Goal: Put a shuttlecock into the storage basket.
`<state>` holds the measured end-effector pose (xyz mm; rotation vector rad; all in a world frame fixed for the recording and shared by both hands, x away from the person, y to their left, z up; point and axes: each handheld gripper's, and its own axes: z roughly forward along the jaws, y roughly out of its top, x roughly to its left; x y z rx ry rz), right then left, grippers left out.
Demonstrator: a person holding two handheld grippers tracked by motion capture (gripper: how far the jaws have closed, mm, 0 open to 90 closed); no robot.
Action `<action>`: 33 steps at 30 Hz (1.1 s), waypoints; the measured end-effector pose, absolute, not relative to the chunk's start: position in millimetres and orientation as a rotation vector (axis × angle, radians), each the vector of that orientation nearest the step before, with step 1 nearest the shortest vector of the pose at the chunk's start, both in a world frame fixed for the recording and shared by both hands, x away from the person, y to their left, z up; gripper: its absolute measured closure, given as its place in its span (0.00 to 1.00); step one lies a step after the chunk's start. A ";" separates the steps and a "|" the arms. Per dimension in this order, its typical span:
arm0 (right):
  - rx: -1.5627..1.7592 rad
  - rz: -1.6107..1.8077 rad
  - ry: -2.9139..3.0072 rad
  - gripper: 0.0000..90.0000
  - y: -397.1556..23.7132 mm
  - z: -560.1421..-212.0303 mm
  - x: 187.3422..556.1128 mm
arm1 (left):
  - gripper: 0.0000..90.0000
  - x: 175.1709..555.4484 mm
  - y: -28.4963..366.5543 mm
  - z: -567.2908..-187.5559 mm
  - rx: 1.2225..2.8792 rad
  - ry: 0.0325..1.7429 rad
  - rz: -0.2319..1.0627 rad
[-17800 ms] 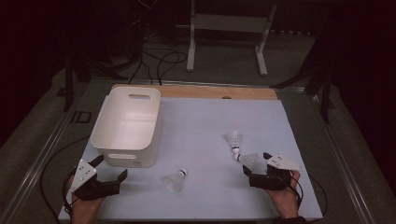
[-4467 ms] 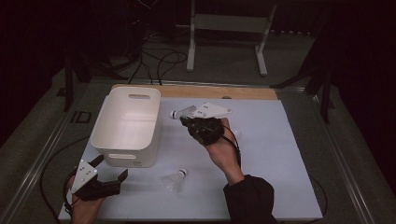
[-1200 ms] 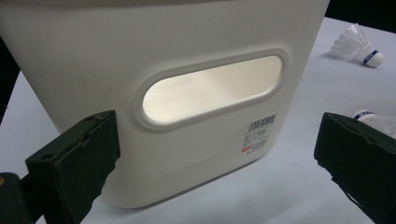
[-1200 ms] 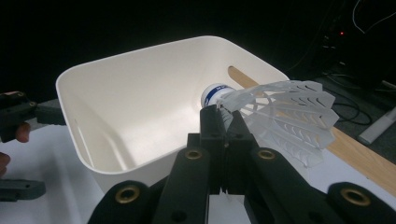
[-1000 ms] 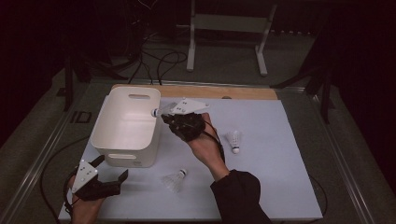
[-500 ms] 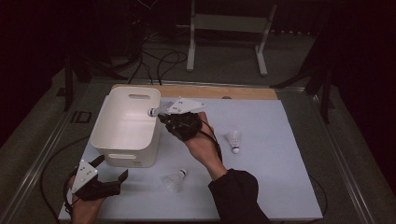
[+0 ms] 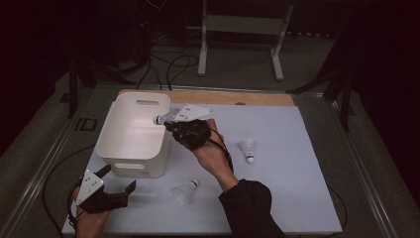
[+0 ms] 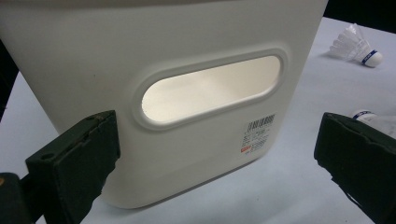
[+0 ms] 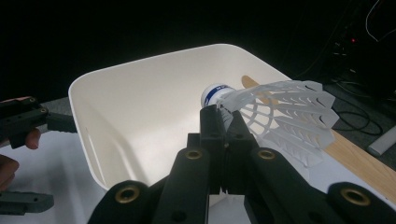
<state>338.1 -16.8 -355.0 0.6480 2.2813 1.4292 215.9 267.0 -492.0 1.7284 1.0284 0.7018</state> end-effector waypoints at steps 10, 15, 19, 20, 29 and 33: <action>0.633 1.440 2.287 0.99 -10.8 -355.8 337.3 | 0.01 215.8 266.8 -492.1 1.725 1.028 0.702; 0.626 1.443 2.289 0.99 -7.8 -355.9 337.5 | 0.01 215.7 266.9 -492.1 1.723 1.028 0.701; 0.618 1.446 2.297 0.99 -3.1 -355.6 337.1 | 0.01 215.6 266.8 -492.1 1.724 1.028 0.702; 0.616 1.442 2.300 0.99 -2.2 -355.7 337.1 | 0.01 215.6 266.9 -492.1 1.724 1.028 0.701; 0.599 1.440 2.311 0.99 3.8 -357.9 337.9 | 0.01 215.6 266.8 -492.1 1.724 1.026 0.700; 0.595 1.441 2.318 0.99 6.6 -358.1 337.5 | 0.01 215.6 266.7 -492.1 1.725 1.026 0.701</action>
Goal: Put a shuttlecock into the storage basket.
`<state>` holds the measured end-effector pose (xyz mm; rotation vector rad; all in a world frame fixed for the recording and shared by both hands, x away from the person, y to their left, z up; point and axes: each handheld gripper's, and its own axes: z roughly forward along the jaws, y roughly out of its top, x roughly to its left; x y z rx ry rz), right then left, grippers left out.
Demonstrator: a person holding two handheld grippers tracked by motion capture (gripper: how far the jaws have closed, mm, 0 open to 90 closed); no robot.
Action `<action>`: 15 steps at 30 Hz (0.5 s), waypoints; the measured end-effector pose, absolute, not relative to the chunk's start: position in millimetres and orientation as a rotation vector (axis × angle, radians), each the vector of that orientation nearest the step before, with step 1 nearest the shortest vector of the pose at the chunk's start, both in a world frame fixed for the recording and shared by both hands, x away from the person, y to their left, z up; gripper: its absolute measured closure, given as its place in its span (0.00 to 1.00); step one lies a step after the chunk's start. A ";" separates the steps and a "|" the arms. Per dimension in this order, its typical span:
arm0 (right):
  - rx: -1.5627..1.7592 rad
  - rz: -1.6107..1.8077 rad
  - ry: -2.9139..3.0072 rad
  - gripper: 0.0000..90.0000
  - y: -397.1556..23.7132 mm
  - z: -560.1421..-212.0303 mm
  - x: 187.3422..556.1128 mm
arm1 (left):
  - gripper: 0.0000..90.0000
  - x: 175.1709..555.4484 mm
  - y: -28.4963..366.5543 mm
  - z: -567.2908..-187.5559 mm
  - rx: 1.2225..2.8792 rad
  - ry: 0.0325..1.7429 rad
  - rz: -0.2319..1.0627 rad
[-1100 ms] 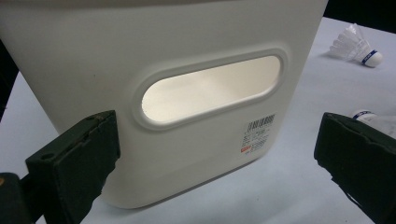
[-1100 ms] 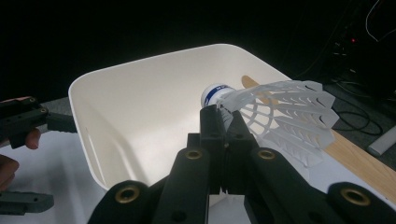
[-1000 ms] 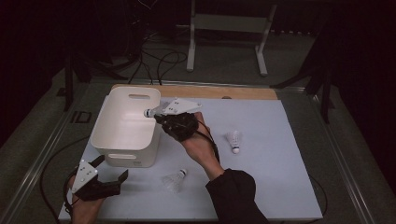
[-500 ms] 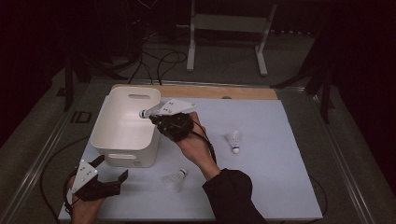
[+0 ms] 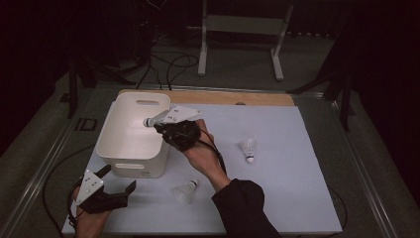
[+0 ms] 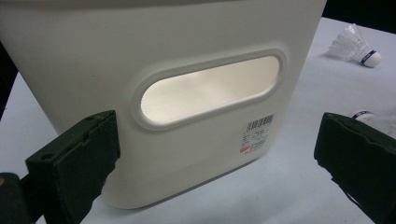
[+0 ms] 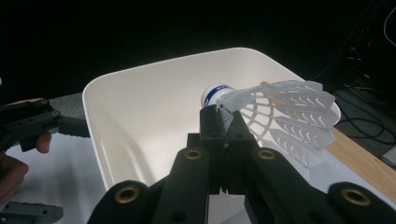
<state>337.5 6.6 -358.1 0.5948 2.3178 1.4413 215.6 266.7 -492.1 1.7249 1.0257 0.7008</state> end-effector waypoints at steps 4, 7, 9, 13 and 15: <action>0.584 1.448 2.323 0.96 8.6 -359.0 337.5 | 0.01 215.6 267.0 -492.0 1.724 1.025 0.700; 0.588 1.467 2.331 0.85 9.5 -359.3 337.8 | 0.01 215.5 267.0 -492.0 1.724 1.025 0.700; 0.596 1.502 2.347 0.60 9.5 -360.5 339.8 | 0.01 215.5 267.1 -492.0 1.724 1.025 0.700; 0.654 1.488 2.341 0.41 5.5 -360.6 342.8 | 0.01 215.7 267.0 -492.1 1.726 1.023 0.702; 0.685 1.470 2.333 0.37 2.8 -360.7 344.3 | 0.01 215.8 266.9 -492.1 1.726 1.025 0.702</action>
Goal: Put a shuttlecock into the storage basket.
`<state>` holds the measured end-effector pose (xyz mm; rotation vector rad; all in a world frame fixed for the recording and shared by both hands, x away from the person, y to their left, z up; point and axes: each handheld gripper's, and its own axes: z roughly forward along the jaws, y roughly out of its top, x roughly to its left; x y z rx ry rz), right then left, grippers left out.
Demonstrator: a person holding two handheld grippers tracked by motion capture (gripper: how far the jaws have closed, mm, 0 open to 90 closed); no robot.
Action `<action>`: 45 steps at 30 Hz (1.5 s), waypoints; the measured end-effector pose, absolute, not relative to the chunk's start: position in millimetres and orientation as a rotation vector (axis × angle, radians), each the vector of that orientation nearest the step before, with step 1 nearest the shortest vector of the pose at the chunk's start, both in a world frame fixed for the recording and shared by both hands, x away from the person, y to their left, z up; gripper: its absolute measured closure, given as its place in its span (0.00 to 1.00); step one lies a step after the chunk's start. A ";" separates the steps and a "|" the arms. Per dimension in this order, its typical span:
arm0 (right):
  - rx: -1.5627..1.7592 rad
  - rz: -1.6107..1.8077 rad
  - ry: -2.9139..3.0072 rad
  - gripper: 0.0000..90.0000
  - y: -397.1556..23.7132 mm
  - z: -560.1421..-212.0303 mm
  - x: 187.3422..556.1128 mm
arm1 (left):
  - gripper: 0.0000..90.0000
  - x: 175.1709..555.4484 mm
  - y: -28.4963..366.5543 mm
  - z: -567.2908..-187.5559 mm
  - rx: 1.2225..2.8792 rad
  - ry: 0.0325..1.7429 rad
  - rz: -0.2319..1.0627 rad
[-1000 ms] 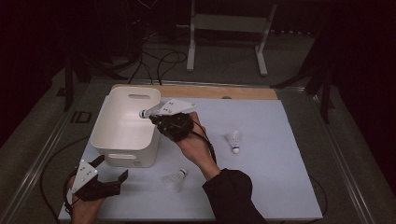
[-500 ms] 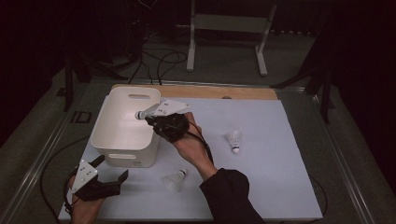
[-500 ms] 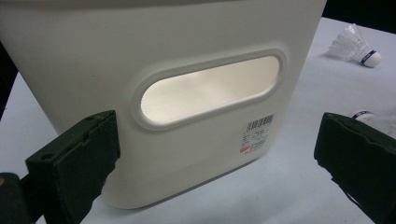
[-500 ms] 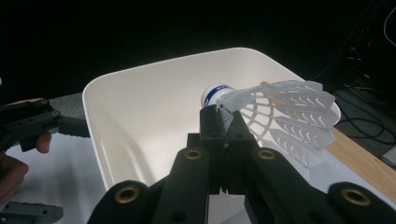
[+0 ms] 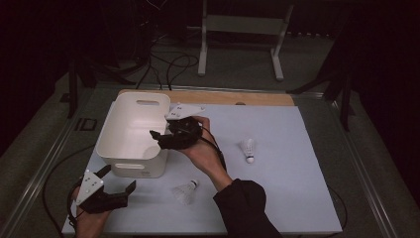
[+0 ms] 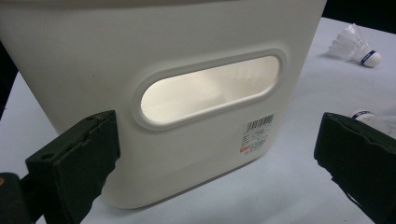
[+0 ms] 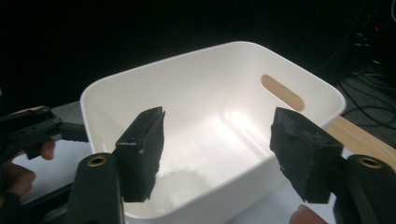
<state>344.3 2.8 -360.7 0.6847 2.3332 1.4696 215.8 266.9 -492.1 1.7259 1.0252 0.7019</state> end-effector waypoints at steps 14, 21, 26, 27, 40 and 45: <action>0.738 1.418 2.289 0.14 -7.4 -359.4 344.2 | 0.01 215.9 266.6 -492.3 1.725 1.028 0.699; 0.759 1.417 2.272 0.11 -11.8 -359.7 344.8 | 0.01 215.8 266.7 -492.3 1.724 1.027 0.699; 0.761 1.410 2.267 0.11 -15.2 -359.0 345.3 | 0.01 215.8 266.7 -492.3 1.722 1.028 0.699; 0.759 1.412 2.265 0.10 -15.8 -359.0 345.5 | 0.01 215.9 266.6 -492.3 1.723 1.027 0.699; 0.768 1.406 2.256 0.10 -21.8 -358.8 345.5 | 0.01 216.5 266.5 -492.0 1.723 1.025 0.697; 0.768 1.403 2.247 0.10 -25.0 -358.6 345.6 | 0.01 216.6 266.5 -491.9 1.722 1.024 0.697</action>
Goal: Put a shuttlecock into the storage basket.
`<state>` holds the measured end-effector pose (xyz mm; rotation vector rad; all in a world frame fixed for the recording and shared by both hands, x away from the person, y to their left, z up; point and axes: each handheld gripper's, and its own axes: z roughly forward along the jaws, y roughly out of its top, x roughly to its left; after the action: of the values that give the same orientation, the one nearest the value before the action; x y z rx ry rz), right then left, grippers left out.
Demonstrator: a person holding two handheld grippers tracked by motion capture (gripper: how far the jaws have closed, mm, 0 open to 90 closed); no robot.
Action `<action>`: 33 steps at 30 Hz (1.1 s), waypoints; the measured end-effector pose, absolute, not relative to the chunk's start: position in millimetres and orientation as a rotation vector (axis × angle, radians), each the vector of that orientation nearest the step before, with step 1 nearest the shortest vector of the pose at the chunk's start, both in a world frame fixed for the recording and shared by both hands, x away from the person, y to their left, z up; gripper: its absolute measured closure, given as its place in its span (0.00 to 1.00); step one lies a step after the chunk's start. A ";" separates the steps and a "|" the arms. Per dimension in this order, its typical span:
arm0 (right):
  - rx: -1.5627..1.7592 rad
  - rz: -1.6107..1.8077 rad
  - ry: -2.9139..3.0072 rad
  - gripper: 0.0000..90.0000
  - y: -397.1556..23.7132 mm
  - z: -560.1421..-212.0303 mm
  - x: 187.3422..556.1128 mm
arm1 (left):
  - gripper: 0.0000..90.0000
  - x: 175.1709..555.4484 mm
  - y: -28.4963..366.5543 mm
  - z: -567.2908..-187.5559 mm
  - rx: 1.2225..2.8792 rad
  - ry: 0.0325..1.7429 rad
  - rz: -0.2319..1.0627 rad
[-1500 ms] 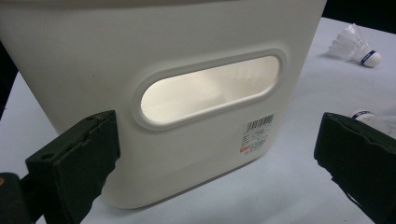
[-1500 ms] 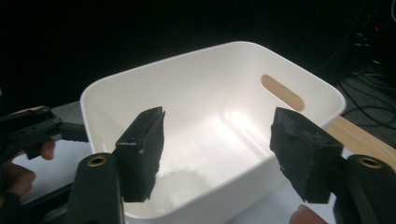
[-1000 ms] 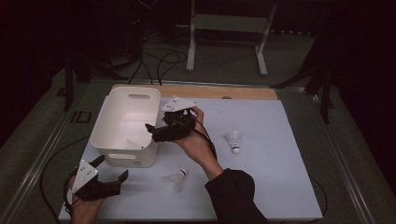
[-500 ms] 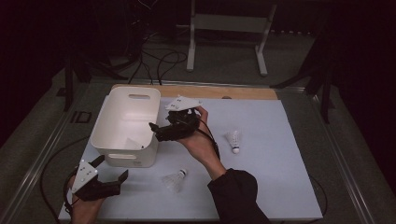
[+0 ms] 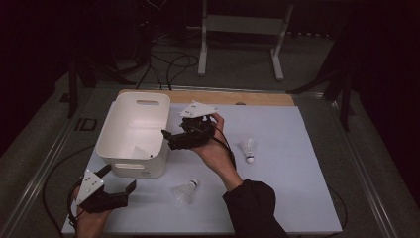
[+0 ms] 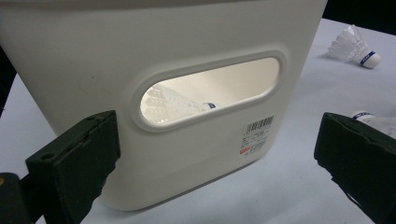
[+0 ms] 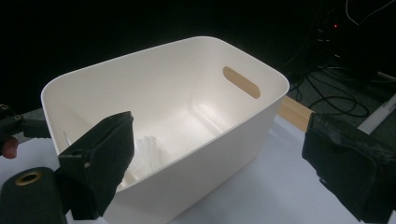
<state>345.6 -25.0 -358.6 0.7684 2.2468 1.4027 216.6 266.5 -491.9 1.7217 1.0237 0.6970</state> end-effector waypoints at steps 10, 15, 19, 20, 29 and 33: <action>0.775 1.398 2.248 0.10 -26.1 -358.6 345.6 | 0.01 216.3 266.5 -491.9 1.721 1.022 0.697; 0.775 1.400 2.241 0.10 -28.0 -357.9 346.6 | 0.01 216.3 266.4 -491.9 1.721 1.023 0.698; 0.771 1.395 2.236 0.10 -31.1 -357.4 346.9 | 0.01 216.4 266.4 -491.9 1.720 1.023 0.697; 0.771 1.395 2.236 0.10 -31.1 -357.4 346.9 | 0.01 216.4 266.4 -491.9 1.720 1.023 0.697; 0.780 1.385 2.226 0.10 -36.4 -357.0 348.3 | 0.01 216.2 266.3 -491.8 1.721 1.022 0.698; 0.789 1.377 2.225 0.10 -38.0 -357.1 348.4 | 0.01 216.2 266.3 -491.9 1.721 1.022 0.698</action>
<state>348.4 -38.0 -357.1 0.7886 2.2246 1.3771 216.2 266.3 -491.9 1.7210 1.0219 0.6978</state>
